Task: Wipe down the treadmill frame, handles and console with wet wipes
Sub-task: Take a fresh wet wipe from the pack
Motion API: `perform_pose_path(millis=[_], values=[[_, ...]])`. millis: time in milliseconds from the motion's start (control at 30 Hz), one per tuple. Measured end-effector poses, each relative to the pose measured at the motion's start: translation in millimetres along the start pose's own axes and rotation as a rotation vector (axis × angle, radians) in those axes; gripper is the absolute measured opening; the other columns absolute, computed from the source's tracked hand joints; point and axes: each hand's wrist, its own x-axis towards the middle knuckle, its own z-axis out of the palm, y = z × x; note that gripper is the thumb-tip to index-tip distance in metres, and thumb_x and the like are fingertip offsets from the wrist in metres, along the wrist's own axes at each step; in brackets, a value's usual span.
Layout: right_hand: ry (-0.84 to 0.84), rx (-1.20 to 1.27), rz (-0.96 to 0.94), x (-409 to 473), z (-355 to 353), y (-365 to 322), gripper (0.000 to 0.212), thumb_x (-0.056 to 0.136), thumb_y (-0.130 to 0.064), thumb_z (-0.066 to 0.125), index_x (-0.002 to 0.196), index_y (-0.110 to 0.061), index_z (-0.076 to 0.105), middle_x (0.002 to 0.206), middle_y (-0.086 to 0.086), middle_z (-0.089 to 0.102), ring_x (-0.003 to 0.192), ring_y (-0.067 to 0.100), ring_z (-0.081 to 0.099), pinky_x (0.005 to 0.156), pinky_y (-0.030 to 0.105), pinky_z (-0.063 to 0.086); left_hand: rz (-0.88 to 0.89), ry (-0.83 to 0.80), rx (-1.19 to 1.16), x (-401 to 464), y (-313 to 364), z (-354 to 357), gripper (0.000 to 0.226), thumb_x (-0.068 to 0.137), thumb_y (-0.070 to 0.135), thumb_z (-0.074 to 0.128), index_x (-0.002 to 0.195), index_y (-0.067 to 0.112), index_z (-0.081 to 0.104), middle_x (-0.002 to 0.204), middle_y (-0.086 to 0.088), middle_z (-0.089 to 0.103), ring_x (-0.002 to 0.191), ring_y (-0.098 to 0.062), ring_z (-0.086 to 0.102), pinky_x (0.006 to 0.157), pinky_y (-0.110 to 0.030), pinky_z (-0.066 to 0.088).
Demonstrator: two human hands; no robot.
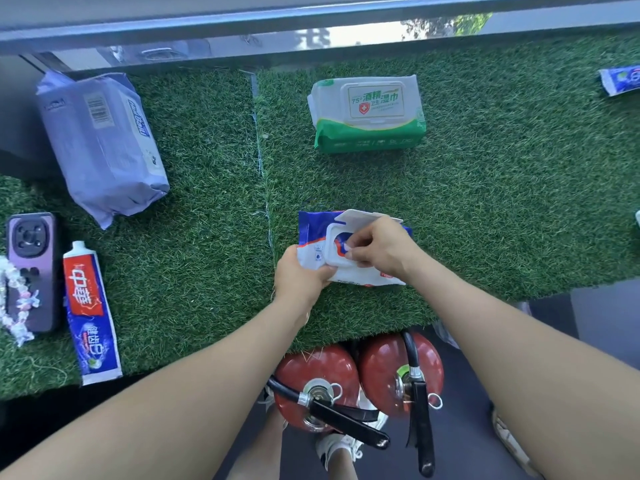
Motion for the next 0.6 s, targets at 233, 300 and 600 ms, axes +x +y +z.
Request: perform_pose_path(millis=[233,300,600], values=[[0.180,0.419,0.110,-5.6,5.9,12.8,0.015,0.077,-0.010,0.075,0.065,-0.015,0.070,0.071,0.017,0.062,0.064,0.022,0.049,0.067,0.043,0.047,0.089,0.033,0.164,5.8,1.3,-1.6,0.033,0.071,0.003,0.078,0.084,0.026,0.058,0.094,-0.004,0.070,0.090,-0.025,0.067,0.086,-0.047,0.055],[0.227,0.591,0.149,-6.6,9.5,12.4,0.018,0.082,-0.005,0.070,0.066,-0.012,0.067,0.072,0.015,0.059,0.068,0.024,0.048,0.070,0.037,0.040,0.081,0.068,0.177,6.4,-1.2,-0.6,0.033,0.070,0.005,0.079,0.082,0.027,0.057,0.093,-0.003,0.069,0.089,-0.026,0.067,0.084,-0.047,0.055],[0.286,0.555,0.143,-10.5,3.4,10.0,0.018,0.090,-0.009,0.062,0.074,-0.016,0.057,0.072,0.001,0.056,0.058,0.012,0.049,0.061,0.030,0.044,0.020,0.122,0.190,8.0,-1.7,5.8,0.034,0.068,0.004,0.079,0.084,0.025,0.058,0.093,-0.004,0.069,0.088,-0.027,0.066,0.083,-0.046,0.055]])
